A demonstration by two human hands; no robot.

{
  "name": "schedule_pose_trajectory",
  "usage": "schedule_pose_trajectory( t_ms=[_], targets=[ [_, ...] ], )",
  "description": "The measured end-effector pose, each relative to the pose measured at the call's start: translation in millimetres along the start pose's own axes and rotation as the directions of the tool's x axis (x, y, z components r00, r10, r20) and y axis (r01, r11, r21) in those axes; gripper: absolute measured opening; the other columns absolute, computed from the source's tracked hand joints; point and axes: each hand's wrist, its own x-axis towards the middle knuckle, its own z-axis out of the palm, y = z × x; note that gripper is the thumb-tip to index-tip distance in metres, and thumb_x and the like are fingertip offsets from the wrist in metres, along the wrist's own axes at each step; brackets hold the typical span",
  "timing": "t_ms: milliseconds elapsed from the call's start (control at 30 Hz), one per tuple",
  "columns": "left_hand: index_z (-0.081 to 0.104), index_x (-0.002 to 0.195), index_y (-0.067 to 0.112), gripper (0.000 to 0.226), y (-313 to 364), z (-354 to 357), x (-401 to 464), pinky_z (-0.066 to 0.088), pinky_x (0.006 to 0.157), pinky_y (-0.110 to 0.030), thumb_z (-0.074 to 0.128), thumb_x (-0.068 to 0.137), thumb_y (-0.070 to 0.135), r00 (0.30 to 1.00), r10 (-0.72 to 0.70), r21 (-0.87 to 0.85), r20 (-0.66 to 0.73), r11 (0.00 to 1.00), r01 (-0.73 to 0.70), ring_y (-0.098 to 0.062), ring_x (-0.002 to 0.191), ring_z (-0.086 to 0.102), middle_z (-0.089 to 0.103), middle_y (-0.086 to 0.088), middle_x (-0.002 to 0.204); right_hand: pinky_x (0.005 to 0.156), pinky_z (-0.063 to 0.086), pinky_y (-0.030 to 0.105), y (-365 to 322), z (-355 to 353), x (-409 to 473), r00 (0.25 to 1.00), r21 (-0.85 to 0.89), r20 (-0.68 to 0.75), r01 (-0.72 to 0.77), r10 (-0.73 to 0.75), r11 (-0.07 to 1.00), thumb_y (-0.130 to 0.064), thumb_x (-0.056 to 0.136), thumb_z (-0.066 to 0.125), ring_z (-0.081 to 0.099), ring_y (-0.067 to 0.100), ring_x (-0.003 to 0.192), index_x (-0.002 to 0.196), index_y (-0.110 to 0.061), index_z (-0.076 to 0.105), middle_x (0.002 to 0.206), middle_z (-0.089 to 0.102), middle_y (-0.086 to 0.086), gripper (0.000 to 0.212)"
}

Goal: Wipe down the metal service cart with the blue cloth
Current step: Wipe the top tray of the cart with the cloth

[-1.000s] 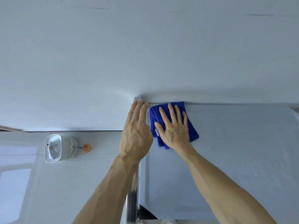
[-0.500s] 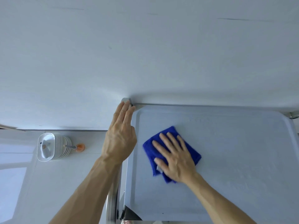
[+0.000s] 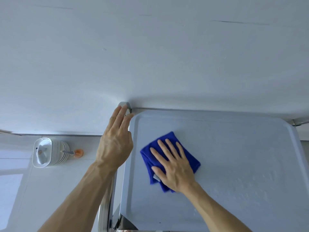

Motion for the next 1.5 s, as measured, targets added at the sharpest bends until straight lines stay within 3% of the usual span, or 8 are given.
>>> schedule_pose_trajectory(
  t_ms=[200, 367, 533, 733, 1033, 1267, 1400, 1500],
  targets=[
    [0.053, 0.133, 0.001, 0.056, 2.0, -0.6, 2.3, 0.045, 0.107, -0.045, 0.038, 0.083, -0.017, 1.0, -0.027, -0.004, 0.014, 1.0, 0.027, -0.023, 0.151, 0.019, 0.033, -0.008, 0.159, 0.12, 0.023, 0.053, 84.1, -23.6, 33.4, 0.97, -0.063, -0.058, -0.239, 0.235, 0.969, -0.057, 0.098, 0.039, 0.026, 0.029, 0.15, 0.152, -0.03, 0.039, 0.162, 0.029, 0.005, 0.06],
    [0.055, 0.131, -0.001, 0.054, 0.7, -1.0, 2.9, 0.047, 0.105, -0.044, 0.037, 0.082, -0.018, 1.0, -0.008, -0.001, 0.001, 1.0, 0.008, -0.026, 0.151, 0.022, 0.035, -0.011, 0.157, 0.117, 0.02, 0.061, 43.9, -19.6, 98.1, 0.784, -0.019, -0.128, -0.615, 0.608, 0.789, -0.058, 0.099, 0.036, 0.026, 0.039, 0.148, 0.152, -0.02, 0.038, 0.16, 0.031, 0.017, 0.065],
    [0.056, 0.128, -0.001, 0.052, 0.4, -0.6, 0.8, 0.049, 0.102, -0.043, 0.037, 0.083, -0.017, 1.0, 0.005, -0.007, -0.013, 1.0, -0.005, -0.023, 0.15, 0.023, 0.036, -0.009, 0.157, 0.12, 0.018, 0.058, -30.9, -2.1, 44.5, 0.965, 0.023, -0.082, -0.249, 0.25, 0.968, -0.057, 0.099, 0.038, 0.023, 0.036, 0.15, 0.154, -0.026, 0.035, 0.162, 0.028, 0.011, 0.063],
    [0.057, 0.126, 0.001, 0.051, -0.1, -0.1, 0.7, 0.055, 0.091, -0.048, 0.037, 0.083, -0.017, 1.0, 0.006, -0.001, -0.019, 1.0, -0.006, -0.022, 0.15, 0.024, 0.037, -0.007, 0.157, 0.119, 0.022, 0.056, 0.7, -1.8, -82.7, 0.998, -0.006, 0.035, 0.06, -0.06, 0.998, -0.06, 0.098, 0.04, 0.016, 0.026, 0.153, 0.156, -0.037, 0.023, 0.167, 0.016, -0.002, 0.064],
    [0.059, 0.119, 0.003, 0.047, 2.8, 3.0, -2.8, 0.056, 0.063, -0.047, 0.041, 0.081, -0.018, 0.999, 0.018, 0.061, -0.047, 0.998, -0.015, -0.022, 0.147, 0.028, 0.042, -0.005, 0.152, 0.12, 0.016, 0.058, 45.9, -23.0, 25.4, 0.855, -0.042, -0.054, -0.519, 0.516, 0.854, -0.06, 0.098, 0.035, 0.022, 0.036, 0.15, 0.154, -0.026, 0.034, 0.163, 0.026, 0.012, 0.066],
    [0.059, 0.119, 0.007, 0.045, 2.3, 2.7, -3.7, 0.055, 0.062, -0.05, 0.043, 0.082, -0.014, 0.998, 0.017, 0.064, -0.061, 0.998, -0.013, -0.016, 0.147, 0.025, 0.041, -0.002, 0.153, 0.12, 0.017, 0.057, -55.4, 2.7, -86.7, 0.976, 0.047, 0.018, -0.219, 0.218, 0.975, -0.059, 0.101, 0.033, 0.014, 0.031, 0.153, 0.157, -0.03, 0.023, 0.166, 0.019, 0.006, 0.065],
    [0.06, 0.114, 0.007, 0.041, 2.1, 4.7, -4.8, 0.05, 0.059, -0.045, 0.043, 0.081, -0.012, 0.994, 0.061, 0.094, -0.087, 0.994, -0.053, -0.017, 0.145, 0.027, 0.043, -0.004, 0.15, 0.118, 0.025, 0.054, -15.2, -3.0, -145.8, 0.995, 0.019, 0.003, -0.101, 0.101, 0.995, -0.057, 0.099, 0.041, 0.019, 0.025, 0.153, 0.154, -0.034, 0.032, 0.165, 0.02, 0.0, 0.061],
    [0.063, 0.113, 0.0, 0.035, 0.2, 9.3, -7.5, 0.043, 0.097, -0.056, 0.045, 0.084, -0.008, 0.991, 0.107, 0.315, -0.08, 0.946, -0.076, -0.028, 0.146, 0.03, 0.04, -0.015, 0.152, 0.12, 0.023, 0.053, 29.9, -16.8, -148.6, 0.962, -0.042, 0.006, -0.274, 0.274, 0.961, -0.058, 0.1, 0.035, 0.02, 0.026, 0.152, 0.155, -0.032, 0.032, 0.165, 0.023, 0.002, 0.06]
  ],
)
